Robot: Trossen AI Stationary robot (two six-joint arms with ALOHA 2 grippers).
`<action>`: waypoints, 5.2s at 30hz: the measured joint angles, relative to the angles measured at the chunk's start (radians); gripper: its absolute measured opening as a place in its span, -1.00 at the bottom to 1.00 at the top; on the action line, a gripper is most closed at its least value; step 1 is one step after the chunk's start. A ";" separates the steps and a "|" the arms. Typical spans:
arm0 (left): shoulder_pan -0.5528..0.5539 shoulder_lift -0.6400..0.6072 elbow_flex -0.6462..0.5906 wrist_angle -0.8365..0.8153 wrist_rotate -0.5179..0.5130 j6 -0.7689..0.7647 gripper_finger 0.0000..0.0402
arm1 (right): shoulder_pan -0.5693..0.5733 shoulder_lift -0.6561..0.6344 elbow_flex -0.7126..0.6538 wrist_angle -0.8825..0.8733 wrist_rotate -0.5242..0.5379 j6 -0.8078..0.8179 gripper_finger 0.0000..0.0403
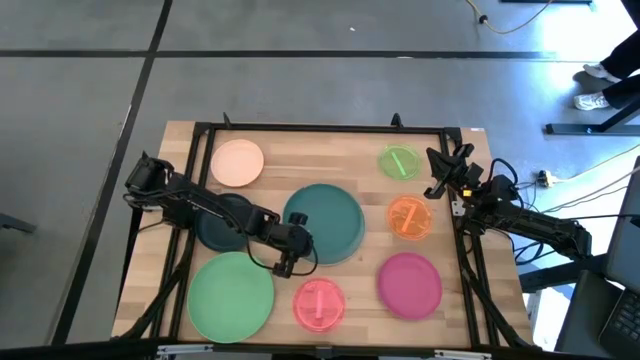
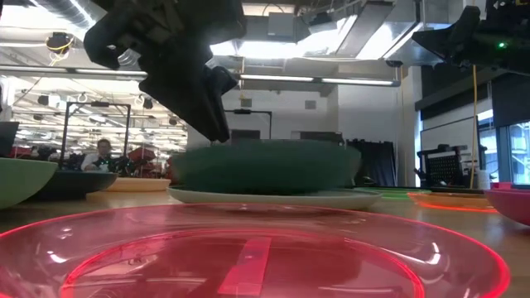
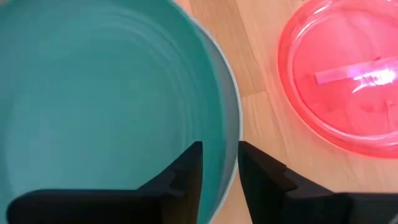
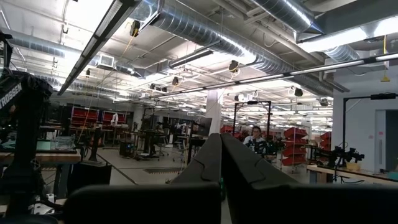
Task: Stack plastic plates
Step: Stack the green plate on top of the dark green plate
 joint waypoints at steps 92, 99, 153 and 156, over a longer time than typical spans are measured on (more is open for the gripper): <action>-0.217 -0.176 -0.260 -0.257 -0.017 -0.322 -0.51 | 0.000 0.000 0.000 -0.007 0.000 0.034 -0.99; -0.185 -0.176 -0.298 -0.192 0.114 -0.370 -0.51 | 0.000 0.000 0.000 -0.007 0.000 0.033 -0.99; 0.231 -0.396 0.050 -0.298 -0.393 -0.313 -0.92 | 0.000 0.000 0.000 -0.008 0.008 0.033 -0.99; 0.299 -0.360 0.050 -0.298 -0.305 -0.314 -0.92 | 0.000 0.000 0.000 -0.008 0.008 0.033 -0.99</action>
